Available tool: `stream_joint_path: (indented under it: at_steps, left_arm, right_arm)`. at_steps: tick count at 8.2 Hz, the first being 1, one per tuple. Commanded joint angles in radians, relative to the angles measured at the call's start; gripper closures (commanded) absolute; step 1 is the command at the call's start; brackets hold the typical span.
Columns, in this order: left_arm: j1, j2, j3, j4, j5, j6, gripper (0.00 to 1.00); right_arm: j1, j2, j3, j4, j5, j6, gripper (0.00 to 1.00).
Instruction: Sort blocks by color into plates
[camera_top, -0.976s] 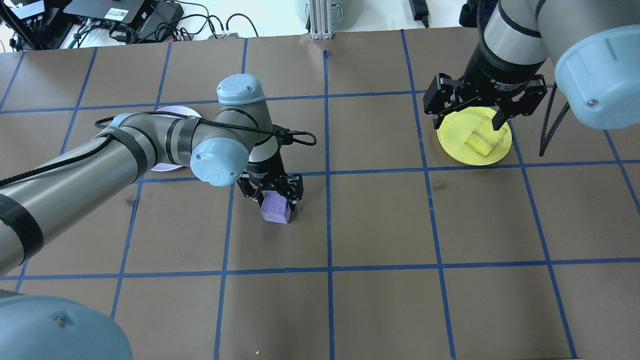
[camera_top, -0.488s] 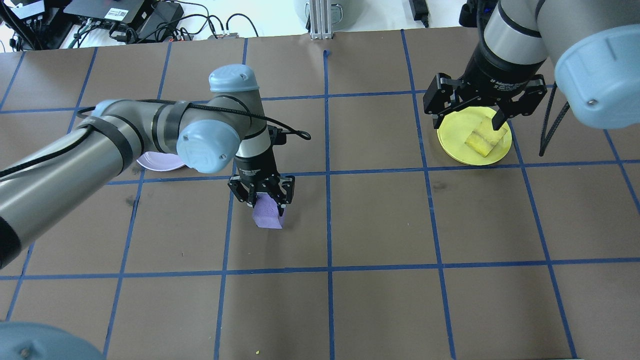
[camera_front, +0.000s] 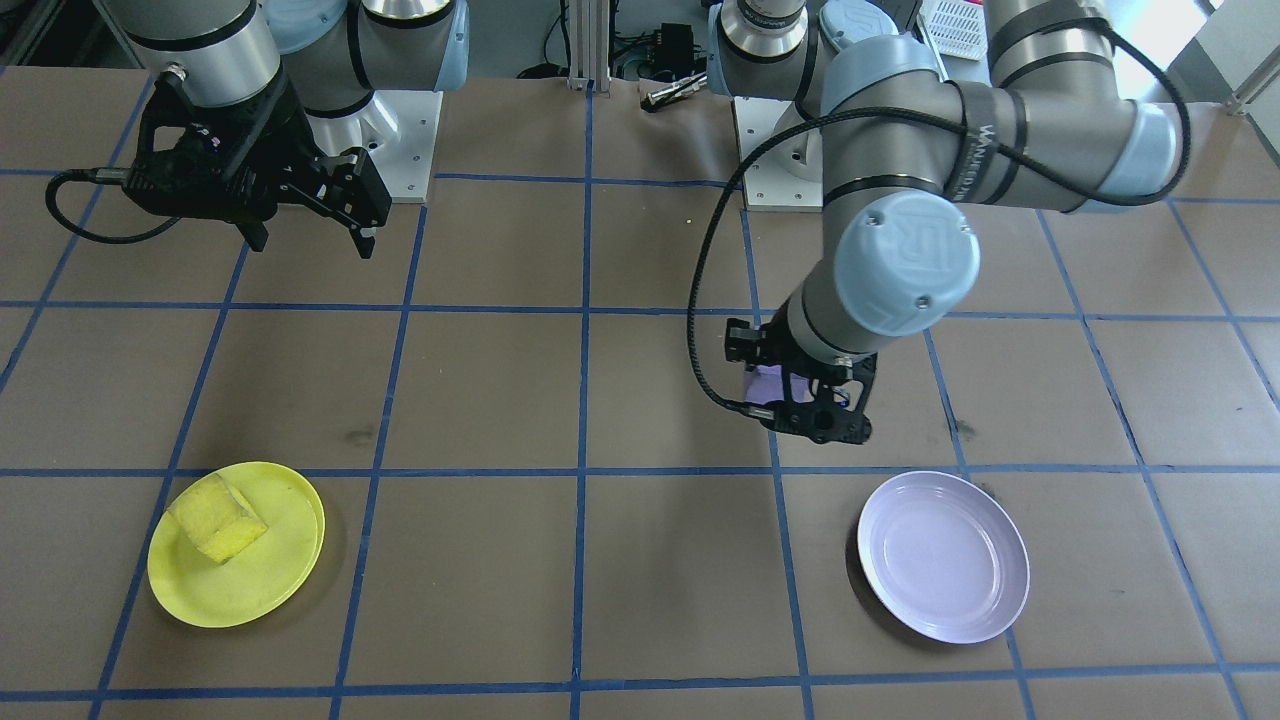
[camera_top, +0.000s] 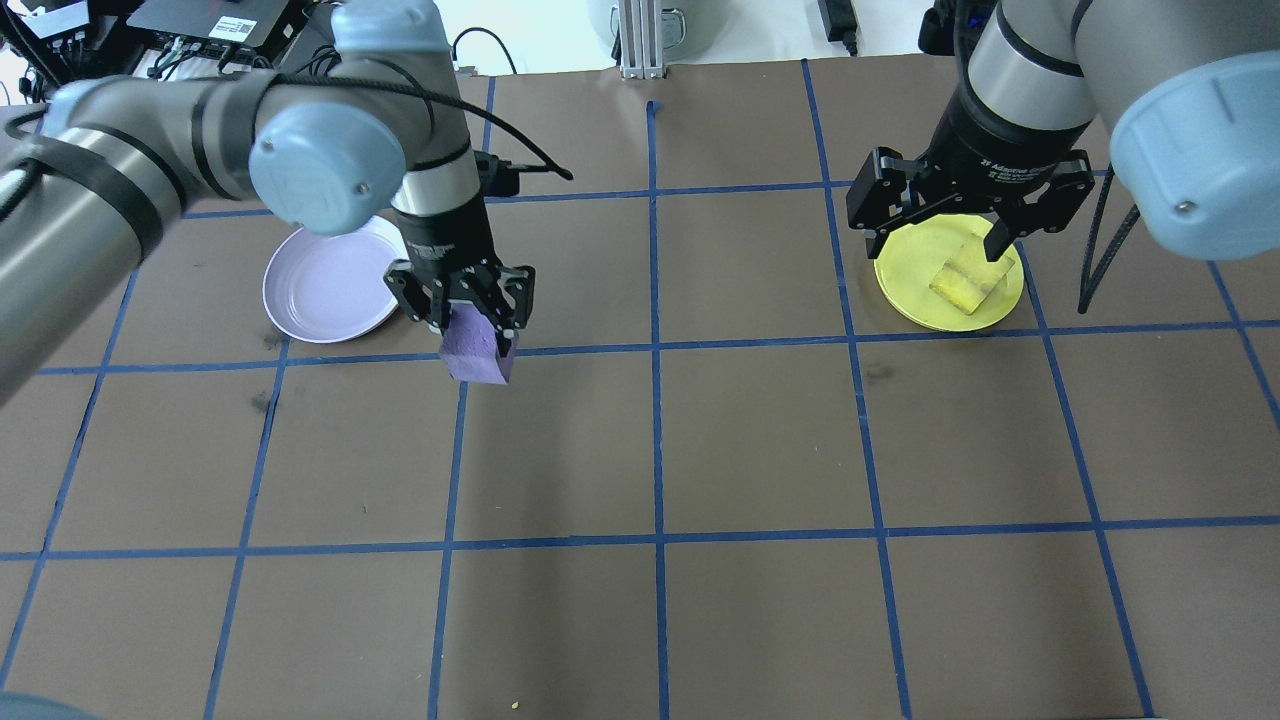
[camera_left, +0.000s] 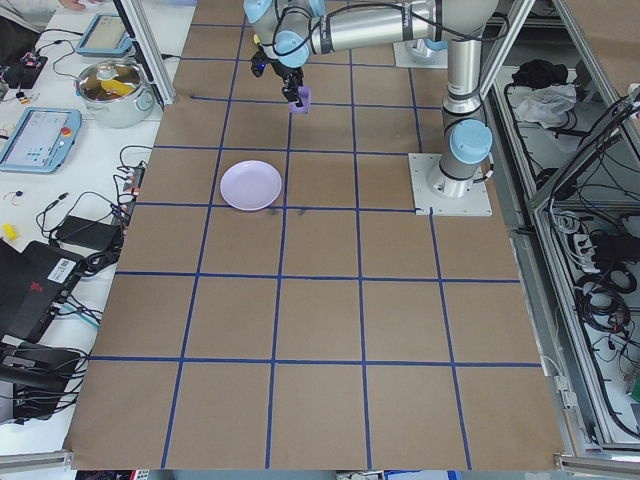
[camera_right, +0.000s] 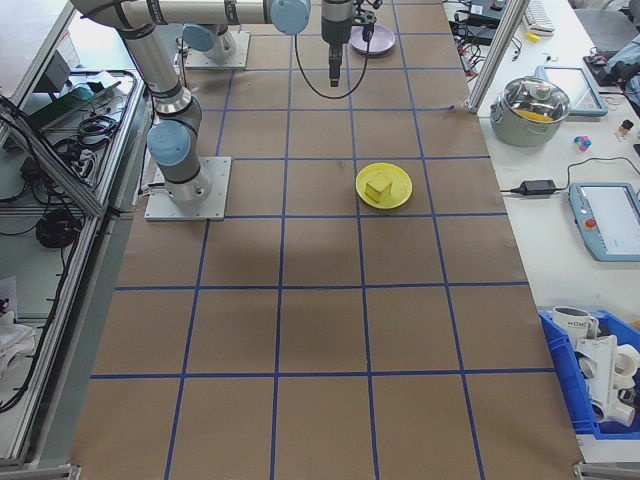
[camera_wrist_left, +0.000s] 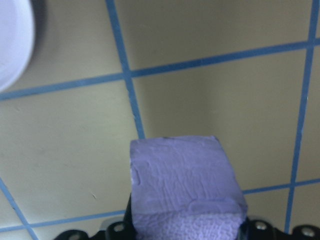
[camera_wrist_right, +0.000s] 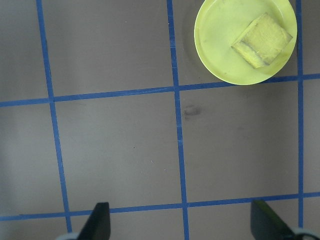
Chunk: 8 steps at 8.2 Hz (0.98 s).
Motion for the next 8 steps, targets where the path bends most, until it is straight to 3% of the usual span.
stream_joint_path:
  at_steps: [1, 4, 6, 8]
  left_arm:
    - [0.173, -0.023, 0.072, 0.123, 0.008, 0.243, 1.0]
    - [0.272, -0.092, 0.081, 0.324, 0.085, 0.39, 1.0]
    - [0.278, -0.161, 0.086, 0.36, 0.085, 0.416, 1.0]
    - [0.28, -0.229, 0.086, 0.474, 0.08, 0.418, 1.0]
  right_arm:
    - [0.0, 0.0, 0.0, 0.0, 0.001, 0.0, 0.0]
    - [0.0, 0.0, 0.0, 0.0, 0.001, 0.0, 0.0]
    - [0.0, 0.0, 0.0, 0.0, 0.001, 0.0, 0.0]
    - [0.0, 0.0, 0.0, 0.0, 0.002, 0.0, 0.0]
